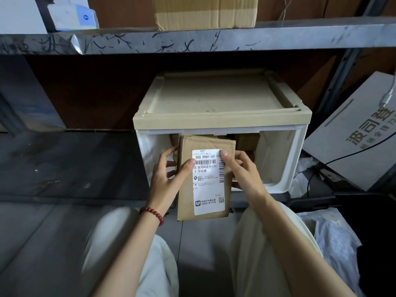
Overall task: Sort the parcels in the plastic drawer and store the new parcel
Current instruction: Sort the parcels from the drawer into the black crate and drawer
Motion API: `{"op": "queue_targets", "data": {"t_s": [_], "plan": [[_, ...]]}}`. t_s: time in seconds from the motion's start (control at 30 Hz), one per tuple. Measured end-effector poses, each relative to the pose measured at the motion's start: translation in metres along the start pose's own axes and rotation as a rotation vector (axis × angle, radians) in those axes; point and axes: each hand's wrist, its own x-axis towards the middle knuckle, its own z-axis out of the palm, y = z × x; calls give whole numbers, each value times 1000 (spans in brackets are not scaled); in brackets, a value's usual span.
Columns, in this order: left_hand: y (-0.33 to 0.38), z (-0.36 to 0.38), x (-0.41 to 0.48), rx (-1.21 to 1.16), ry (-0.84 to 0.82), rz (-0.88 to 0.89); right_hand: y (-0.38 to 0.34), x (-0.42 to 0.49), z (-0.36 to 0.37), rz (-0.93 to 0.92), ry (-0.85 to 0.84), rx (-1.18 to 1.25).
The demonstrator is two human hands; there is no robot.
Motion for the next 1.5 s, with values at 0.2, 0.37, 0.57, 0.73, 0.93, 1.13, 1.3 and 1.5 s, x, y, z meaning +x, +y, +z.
{"op": "queue_targets", "data": {"t_s": [0.2, 0.37, 0.57, 0.73, 0.93, 1.13, 1.3, 1.5], "plan": [[3, -9, -4, -33, -122, 0, 3, 4, -4, 26, -26, -89], [-4, -17, -4, 20, -155, -100, 12, 12, 0, 89, -36, -134], [-11, -25, 1, -145, -120, -272, 11, 14, 8, 172, -93, -44], [-12, -29, 0, -304, -173, -495, 8, 7, 9, 258, -251, -3], [-23, -35, 5, -419, -140, -574, 8, 4, 10, 254, -346, 17], [-20, -36, 1, -423, -210, -676, 12, 9, 8, 223, -291, -89], [-12, -30, -6, -298, -202, -551, 13, 12, 10, 402, -245, -76], [-16, -33, -8, -72, -156, -263, 12, 11, 14, 422, -267, 49]]}}
